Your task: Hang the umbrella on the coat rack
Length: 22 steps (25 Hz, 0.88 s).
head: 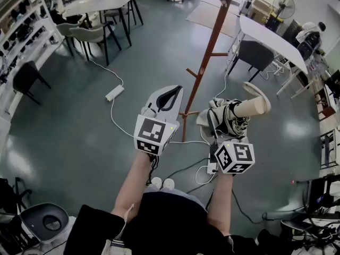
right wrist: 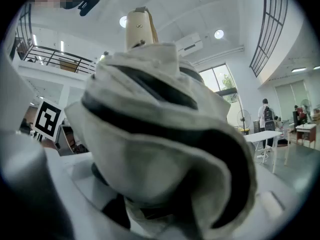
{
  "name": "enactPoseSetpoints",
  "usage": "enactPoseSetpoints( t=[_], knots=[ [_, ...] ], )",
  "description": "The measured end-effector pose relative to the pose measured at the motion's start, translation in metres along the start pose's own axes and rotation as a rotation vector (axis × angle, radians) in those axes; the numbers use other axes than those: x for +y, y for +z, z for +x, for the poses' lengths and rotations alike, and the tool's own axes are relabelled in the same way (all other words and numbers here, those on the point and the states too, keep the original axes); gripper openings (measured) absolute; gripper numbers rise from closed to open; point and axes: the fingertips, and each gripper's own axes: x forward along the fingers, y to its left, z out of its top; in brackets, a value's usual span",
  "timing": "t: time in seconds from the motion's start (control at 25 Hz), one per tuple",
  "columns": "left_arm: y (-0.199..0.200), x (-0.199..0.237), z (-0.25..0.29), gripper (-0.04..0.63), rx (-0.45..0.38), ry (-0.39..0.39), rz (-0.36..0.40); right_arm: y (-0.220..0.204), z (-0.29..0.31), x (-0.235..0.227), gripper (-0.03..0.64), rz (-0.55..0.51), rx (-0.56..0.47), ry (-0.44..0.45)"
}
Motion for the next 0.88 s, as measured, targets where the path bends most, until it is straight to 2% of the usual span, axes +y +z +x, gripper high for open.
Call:
enactPoseSetpoints(
  t=[0.88],
  knots=[
    [-0.007,0.003,-0.0035,0.005,0.004,-0.016,-0.017,-0.0111,0.004,0.0079,0.341,0.029,0.024,0.002]
  ],
)
